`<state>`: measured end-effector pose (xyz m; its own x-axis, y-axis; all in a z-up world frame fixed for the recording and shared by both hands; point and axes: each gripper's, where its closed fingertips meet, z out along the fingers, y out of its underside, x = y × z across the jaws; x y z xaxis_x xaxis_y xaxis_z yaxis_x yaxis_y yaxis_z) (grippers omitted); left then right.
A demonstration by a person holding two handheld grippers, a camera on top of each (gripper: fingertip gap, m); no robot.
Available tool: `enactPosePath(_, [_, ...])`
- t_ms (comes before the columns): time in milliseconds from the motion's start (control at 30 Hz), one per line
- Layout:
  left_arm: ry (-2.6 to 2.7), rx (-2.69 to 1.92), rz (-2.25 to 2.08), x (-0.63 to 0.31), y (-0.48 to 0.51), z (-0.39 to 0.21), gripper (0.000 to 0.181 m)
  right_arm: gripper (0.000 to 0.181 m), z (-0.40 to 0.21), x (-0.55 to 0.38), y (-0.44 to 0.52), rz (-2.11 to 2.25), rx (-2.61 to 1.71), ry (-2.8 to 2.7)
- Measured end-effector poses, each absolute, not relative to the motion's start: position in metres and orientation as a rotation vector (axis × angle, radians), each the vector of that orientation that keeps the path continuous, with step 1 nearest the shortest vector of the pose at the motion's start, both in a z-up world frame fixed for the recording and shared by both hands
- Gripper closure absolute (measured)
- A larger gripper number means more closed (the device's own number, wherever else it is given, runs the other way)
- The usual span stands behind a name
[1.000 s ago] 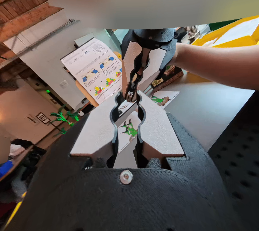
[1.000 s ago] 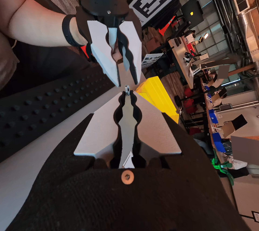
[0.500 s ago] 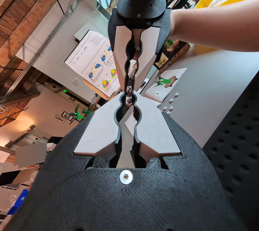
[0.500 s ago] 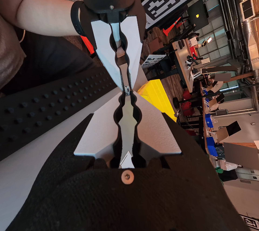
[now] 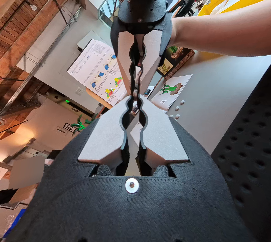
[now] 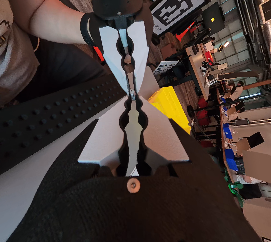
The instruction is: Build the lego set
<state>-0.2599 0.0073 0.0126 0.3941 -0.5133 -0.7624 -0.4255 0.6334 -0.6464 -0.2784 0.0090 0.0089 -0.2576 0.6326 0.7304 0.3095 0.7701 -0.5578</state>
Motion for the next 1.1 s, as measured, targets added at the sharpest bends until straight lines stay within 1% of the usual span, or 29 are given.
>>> enactPosePath(433, [1.266, -1.005, -0.128, -0.259, 0.012, -0.009, 0.177, 0.177, -0.013, -0.277, 0.014, 0.34, -0.766, -1.953])
enactPosePath(633, [1.254, -1.057, -0.149, -0.266, 0.02, -0.009, 0.177, 0.176, -0.013, -0.284, 0.022, 0.424, -0.889, -1.91])
enactPosePath(833, [1.231, -1.105, -0.204, -0.266, 0.02, -0.011, 0.177, 0.176, -0.014, -0.283, 0.023, 0.345, -0.876, -1.922])
enactPosePath(967, [1.228, -1.104, -0.208, -0.266, 0.017, -0.011, 0.166, 0.176, -0.011, -0.284, 0.021, 0.33, -0.861, -1.911])
enactPosePath(1100, [1.225, -1.093, -0.163, -0.267, 0.017, -0.01, 0.167, 0.176, -0.011, -0.284, 0.021, 0.319, -0.858, -1.915])
